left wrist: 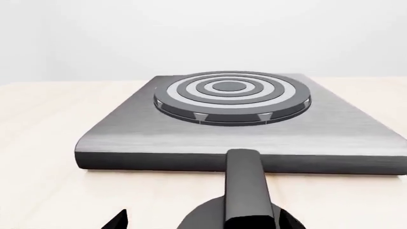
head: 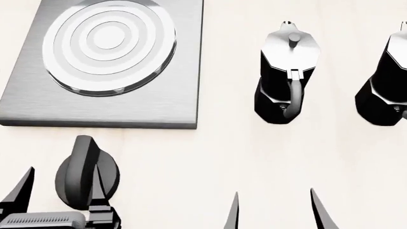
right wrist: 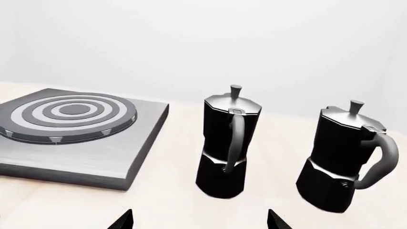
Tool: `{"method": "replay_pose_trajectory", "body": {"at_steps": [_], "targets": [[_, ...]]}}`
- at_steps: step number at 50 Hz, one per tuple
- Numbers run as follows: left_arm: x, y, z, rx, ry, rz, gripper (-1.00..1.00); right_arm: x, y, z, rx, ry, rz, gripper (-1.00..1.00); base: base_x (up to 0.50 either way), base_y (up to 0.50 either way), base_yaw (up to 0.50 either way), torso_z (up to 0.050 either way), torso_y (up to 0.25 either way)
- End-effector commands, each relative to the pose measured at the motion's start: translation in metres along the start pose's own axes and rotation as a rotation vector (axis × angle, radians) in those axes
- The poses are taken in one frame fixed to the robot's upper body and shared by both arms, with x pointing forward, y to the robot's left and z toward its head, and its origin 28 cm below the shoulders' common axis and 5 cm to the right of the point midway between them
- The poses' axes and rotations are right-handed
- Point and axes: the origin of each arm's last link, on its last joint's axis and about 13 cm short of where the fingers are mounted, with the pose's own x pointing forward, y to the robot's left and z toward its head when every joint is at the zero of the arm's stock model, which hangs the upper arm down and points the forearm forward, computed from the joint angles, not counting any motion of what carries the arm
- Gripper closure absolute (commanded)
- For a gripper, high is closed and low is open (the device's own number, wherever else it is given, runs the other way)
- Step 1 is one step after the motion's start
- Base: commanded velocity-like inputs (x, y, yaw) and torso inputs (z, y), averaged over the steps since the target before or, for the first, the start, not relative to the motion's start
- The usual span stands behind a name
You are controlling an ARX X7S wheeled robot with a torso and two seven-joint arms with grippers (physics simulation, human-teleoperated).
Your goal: Turn off the stove.
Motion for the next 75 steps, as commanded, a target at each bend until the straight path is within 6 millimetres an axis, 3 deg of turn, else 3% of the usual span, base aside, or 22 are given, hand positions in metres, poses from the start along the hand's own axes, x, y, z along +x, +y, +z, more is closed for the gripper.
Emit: {"method": "replay_pose_trajectory", "body": {"at_steps": [1,56,75], "targets": [[-0.001,0.001,-0.006,0.012,0.01,0.006,-1.0,-0.001,0.0,0.001,0.0,-0.002,0.0,-1.0,0.0,0.0,0.0,0.0,0.0],[-0.01,0.023,-0.019,0.016,0.113,0.075,-1.0,0.0,-0.001,0.0,-0.001,-0.001,-0.002,-1.0,0.0,0.0,0.0,0.0,-0.001],[-0.022,0.031,-0.012,-0.002,0.13,0.084,-1.0,0.0,0.0,-0.001,-0.002,0.0,0.0,-1.0,0.0,0.0,0.0,-0.001,-0.002]]}}
